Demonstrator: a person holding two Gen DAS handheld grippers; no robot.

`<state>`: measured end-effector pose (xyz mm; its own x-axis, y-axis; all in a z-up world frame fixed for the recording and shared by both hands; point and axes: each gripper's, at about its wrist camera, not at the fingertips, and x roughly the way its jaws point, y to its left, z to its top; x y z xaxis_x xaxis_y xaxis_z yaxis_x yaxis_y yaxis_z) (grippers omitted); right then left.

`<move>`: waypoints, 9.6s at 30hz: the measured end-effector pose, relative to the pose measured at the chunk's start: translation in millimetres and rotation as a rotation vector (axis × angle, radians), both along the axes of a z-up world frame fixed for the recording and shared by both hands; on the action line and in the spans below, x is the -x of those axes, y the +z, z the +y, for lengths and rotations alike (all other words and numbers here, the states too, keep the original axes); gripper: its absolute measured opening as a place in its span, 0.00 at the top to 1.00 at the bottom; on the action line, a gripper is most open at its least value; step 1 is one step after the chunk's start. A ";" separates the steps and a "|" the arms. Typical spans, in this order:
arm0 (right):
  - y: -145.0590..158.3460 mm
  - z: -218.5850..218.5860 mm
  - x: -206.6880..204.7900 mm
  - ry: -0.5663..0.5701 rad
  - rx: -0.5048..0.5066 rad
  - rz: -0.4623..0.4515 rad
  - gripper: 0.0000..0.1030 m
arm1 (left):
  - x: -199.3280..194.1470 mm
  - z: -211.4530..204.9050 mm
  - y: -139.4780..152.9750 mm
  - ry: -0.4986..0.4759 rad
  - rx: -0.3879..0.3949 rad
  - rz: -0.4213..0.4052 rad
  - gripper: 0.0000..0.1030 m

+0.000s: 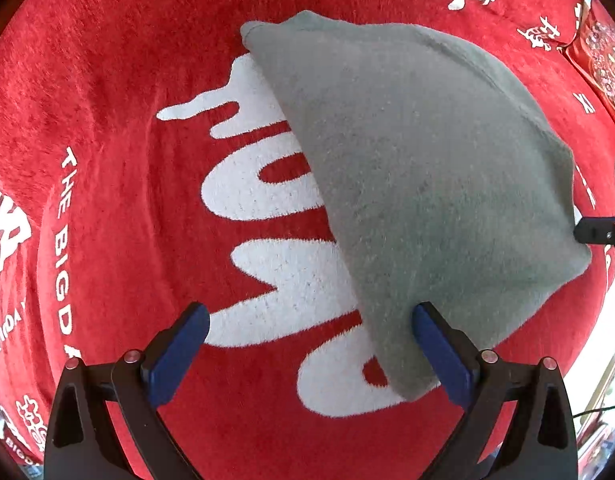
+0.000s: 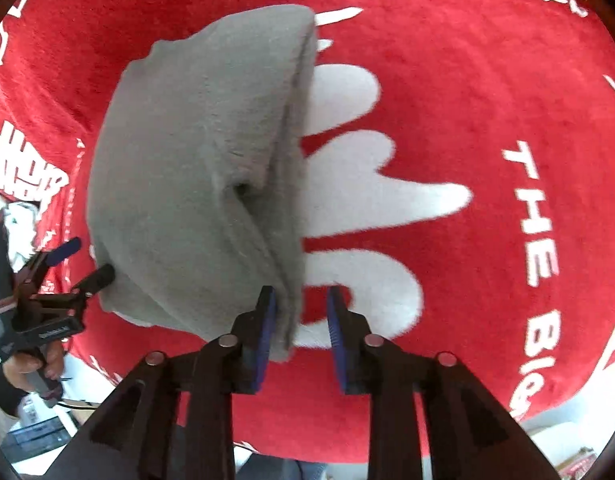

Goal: Fold small clothes

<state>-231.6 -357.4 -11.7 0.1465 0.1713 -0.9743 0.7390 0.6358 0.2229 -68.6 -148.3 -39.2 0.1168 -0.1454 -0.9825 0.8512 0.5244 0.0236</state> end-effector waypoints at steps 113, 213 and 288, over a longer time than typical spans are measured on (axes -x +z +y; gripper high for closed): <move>1.2 -50.7 -78.7 -0.095 -0.598 -0.462 0.67 | -74.5 -53.9 50.8 0.216 0.287 0.389 0.54; 54.5 125.9 -109.6 0.037 0.056 0.010 0.14 | -76.6 131.4 55.1 0.415 -0.109 -0.002 0.10; 68.2 139.9 -130.5 0.092 0.213 0.082 0.00 | -64.5 115.4 85.3 0.398 -0.084 -0.051 0.10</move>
